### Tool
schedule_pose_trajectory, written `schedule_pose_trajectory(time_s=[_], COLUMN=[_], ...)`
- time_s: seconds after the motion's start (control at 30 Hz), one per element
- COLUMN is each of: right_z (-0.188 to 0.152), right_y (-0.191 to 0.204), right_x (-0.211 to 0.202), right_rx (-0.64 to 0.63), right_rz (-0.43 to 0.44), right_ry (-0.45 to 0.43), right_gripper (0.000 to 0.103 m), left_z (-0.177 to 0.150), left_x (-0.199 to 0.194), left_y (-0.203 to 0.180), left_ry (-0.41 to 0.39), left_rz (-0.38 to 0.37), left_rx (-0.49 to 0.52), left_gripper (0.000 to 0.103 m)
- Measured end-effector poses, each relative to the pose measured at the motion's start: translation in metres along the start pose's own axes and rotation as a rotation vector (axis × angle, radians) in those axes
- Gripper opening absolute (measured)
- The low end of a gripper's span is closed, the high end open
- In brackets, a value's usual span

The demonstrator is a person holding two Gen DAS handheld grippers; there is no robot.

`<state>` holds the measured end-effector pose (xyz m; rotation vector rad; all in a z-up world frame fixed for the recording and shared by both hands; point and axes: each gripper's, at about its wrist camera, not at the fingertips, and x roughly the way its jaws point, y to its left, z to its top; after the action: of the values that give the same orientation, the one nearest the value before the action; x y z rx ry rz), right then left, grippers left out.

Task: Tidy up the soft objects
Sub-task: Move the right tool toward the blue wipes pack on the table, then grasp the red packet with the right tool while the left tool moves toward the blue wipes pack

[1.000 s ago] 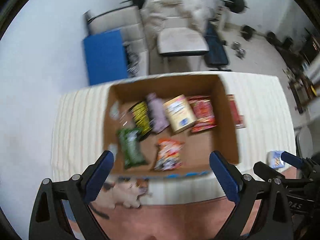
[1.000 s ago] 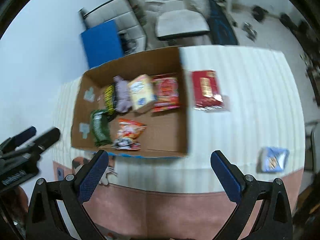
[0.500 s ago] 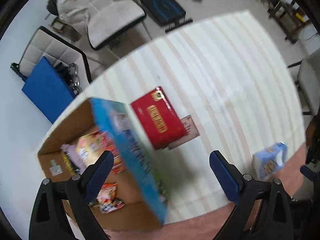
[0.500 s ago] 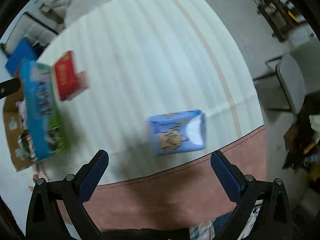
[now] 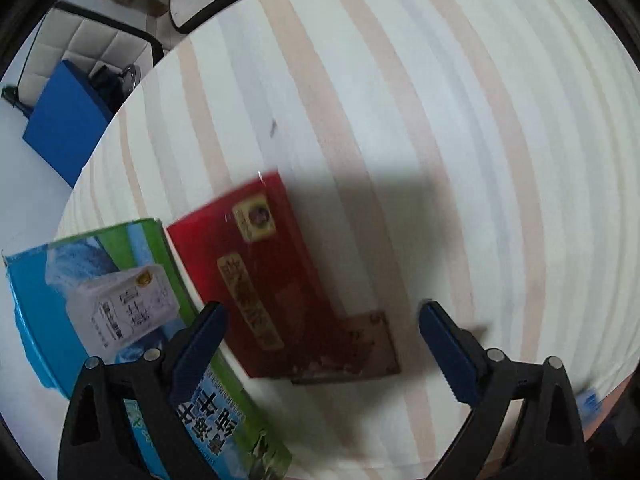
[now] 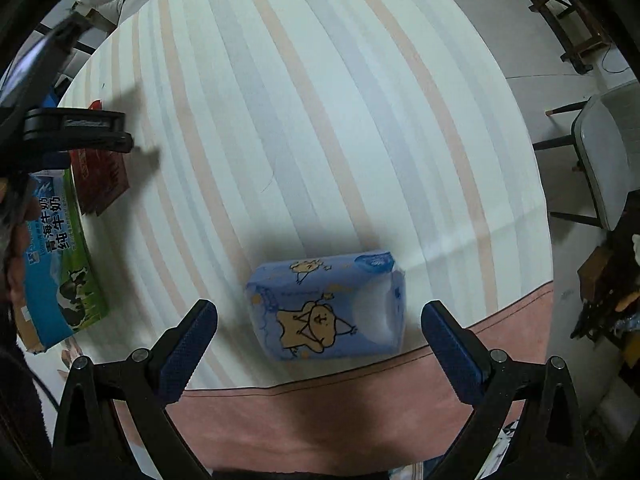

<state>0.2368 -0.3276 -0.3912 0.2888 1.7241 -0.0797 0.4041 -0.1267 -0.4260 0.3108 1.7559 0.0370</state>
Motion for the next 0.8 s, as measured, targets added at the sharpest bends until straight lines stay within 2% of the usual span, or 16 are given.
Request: schedule_pose_trajectory(time_s=[0.03,0.1,0.13,0.17,0.2,0.23,0.27,0.33,0.43,0.53,0.57,0.63,0.67,0.7,0.73,0.8], right_z=[0.001,0.004,0.006,0.007,0.008,0.009,0.009,0.011,0.011,0.009,0.009,0.009,0.008,0.007,0.007,0.002], right_y=[-0.001,-0.004,-0.005,-0.006,-0.007,-0.008,-0.008,-0.012,-0.010,-0.004,-0.001,0.001,0.002,0.003,0.003,0.004], right_x=[0.000,0.001,0.002,0.002,0.002,0.002,0.002,0.000,0.003,0.013,0.017,0.025,0.029,0.031,0.032,0.034], right_rx=[-0.001,-0.004,-0.008,-0.008,-0.008,-0.008,-0.010,-0.014,-0.035,-0.067,-0.075,-0.091,-0.096,-0.101,-0.104,-0.105], right_rz=[0.004,0.012,0.017,0.024,0.029,0.031,0.033,0.043,0.038,0.023,0.018,0.013,0.009,0.006,0.004,-0.003], right_ry=[0.002,0.007,0.010,0.014,0.016,0.020,0.022,0.025,0.038,0.064,0.071,0.087,0.095,0.099,0.099,0.095], right_gripper=[0.103,0.103,0.103,0.103,0.103,0.103,0.103,0.103,0.103,0.103,0.103,0.103,0.103,0.103,0.103,0.103], left_z=[0.002,0.003,0.002,0.000,-0.001,-0.003,-0.006,-0.008,-0.020,-0.037,-0.042,-0.045,-0.043,-0.040,-0.035,-0.023], left_x=[0.001,0.003,0.003,0.001,-0.001,-0.002,-0.003,-0.002,-0.005,-0.011,-0.013,-0.018,-0.017,-0.016,-0.012,-0.001], left_y=[0.003,0.011,0.014,0.016,0.017,0.018,0.021,0.029,0.026,0.009,0.003,-0.003,-0.001,0.003,0.009,0.026], left_ry=[0.004,0.024,0.029,0.013,0.003,-0.007,-0.009,0.017,0.007,-0.013,-0.029,-0.088,-0.109,-0.115,-0.113,-0.087], left_rz=[-0.020,-0.103,-0.142,-0.128,-0.112,-0.089,-0.118,-0.190,-0.281,-0.323,-0.305,-0.181,-0.090,-0.044,-0.009,0.004], left_rx=[-0.014,-0.048,-0.065,-0.069,-0.064,-0.058,-0.059,-0.083,-0.092,-0.053,-0.034,-0.013,-0.012,-0.021,-0.041,-0.090], left_gripper=[0.095,0.082,0.069,0.054,0.043,0.024,0.016,0.007,0.007,0.007,0.008,0.011,0.014,0.019,0.030,0.040])
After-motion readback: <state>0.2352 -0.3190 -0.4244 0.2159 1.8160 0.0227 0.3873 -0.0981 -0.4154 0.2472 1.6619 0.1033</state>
